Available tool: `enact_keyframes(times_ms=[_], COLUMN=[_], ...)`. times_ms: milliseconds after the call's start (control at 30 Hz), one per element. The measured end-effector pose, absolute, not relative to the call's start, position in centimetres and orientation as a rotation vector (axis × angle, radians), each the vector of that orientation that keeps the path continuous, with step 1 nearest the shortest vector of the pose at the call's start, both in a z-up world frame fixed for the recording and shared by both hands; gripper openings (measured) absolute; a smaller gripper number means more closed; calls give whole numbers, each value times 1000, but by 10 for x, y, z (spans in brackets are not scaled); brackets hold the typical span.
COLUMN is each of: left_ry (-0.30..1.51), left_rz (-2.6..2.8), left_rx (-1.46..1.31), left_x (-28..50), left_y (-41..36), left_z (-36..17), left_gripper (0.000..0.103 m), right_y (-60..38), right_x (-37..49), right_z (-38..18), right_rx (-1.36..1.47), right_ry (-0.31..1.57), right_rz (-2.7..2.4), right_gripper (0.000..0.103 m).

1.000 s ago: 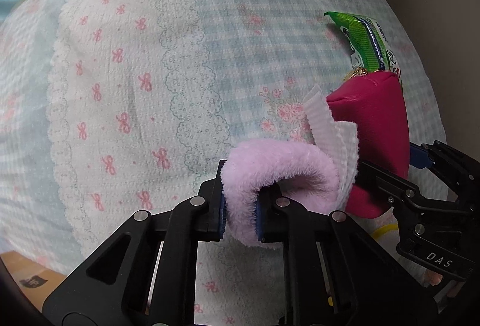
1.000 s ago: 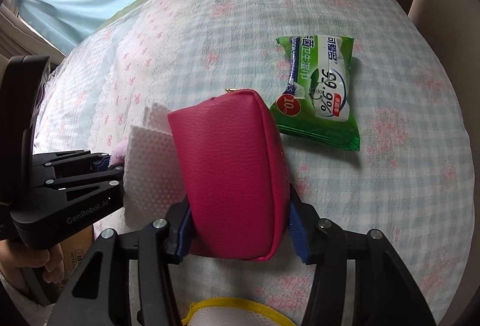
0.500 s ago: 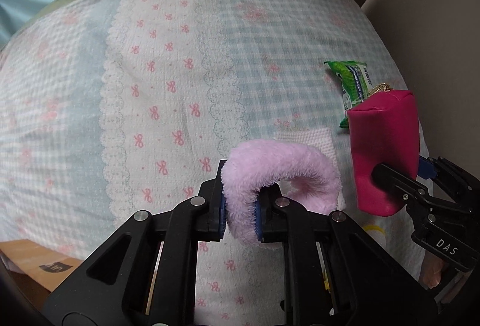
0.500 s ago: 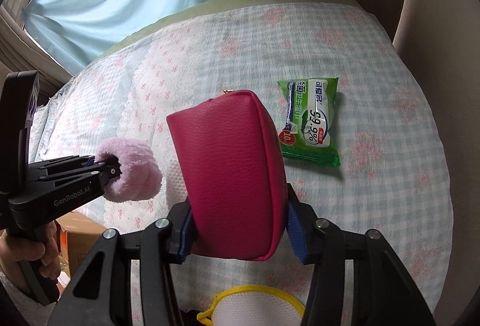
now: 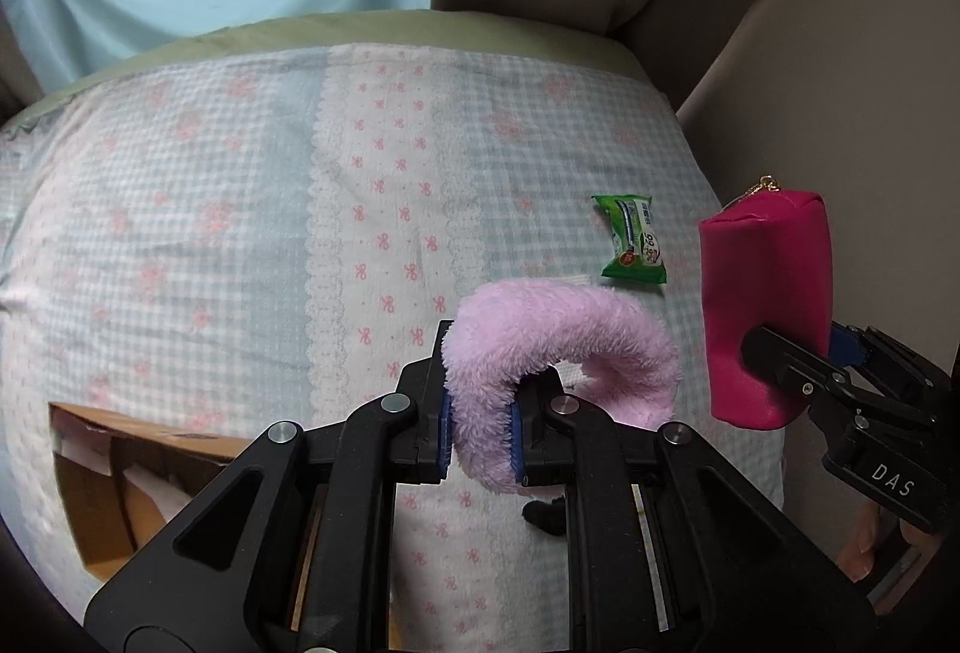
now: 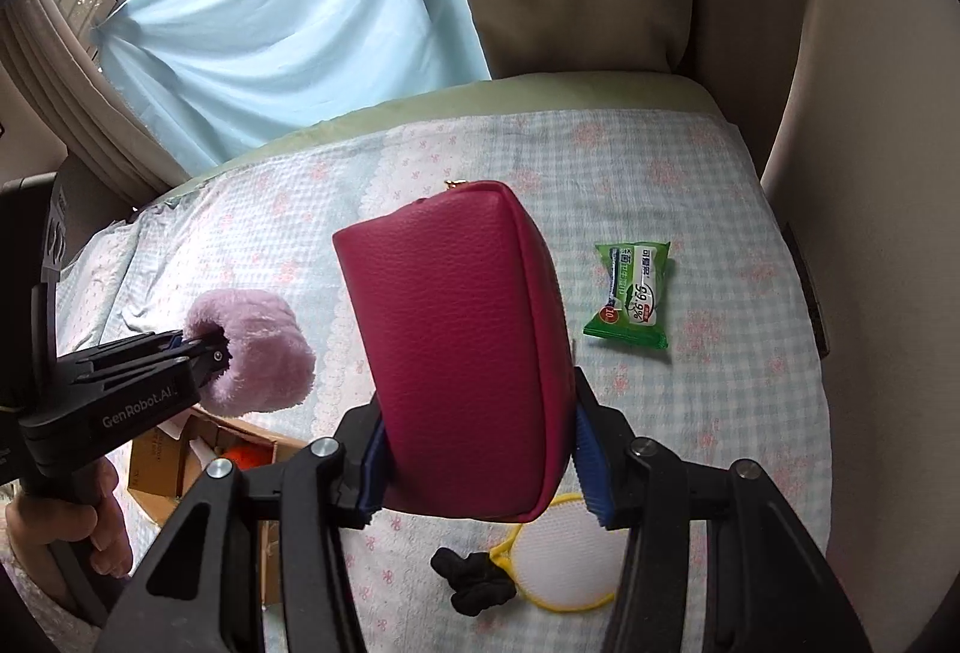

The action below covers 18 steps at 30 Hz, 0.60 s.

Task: Organize soft objects
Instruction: 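Carry the pink hair tie and magenta pouch over the box with both tools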

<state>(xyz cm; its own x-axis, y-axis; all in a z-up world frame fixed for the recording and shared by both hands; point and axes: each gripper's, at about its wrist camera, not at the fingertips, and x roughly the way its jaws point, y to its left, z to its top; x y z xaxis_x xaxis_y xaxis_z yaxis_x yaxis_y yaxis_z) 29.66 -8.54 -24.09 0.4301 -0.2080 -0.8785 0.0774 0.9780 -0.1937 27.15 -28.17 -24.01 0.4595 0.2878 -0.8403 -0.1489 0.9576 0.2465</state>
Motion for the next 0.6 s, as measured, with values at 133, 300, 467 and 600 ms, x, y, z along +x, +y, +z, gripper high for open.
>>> enact_keyframes(times_ms=[133, 300, 467, 600], left_ry=[1079, 1048, 1050, 1058], left_rz=[-140, -76, -11, 23], left_rx=[-160, -169, -197, -202], left_x=[257, 208, 165, 141], left_y=[-59, -16, 35, 79], left_z=[-203, -172, -163, -167], left_gripper=[12, 12, 12, 12], right_y=[-261, -223, -175, -134], right_x=[246, 217, 190, 170], right_z=[-198, -160, -149, -151], right_rx=[123, 94, 70, 53], right_ry=[1039, 1021, 1044, 1056], right_rz=[304, 369, 440, 482], right_gripper=[47, 47, 47, 47])
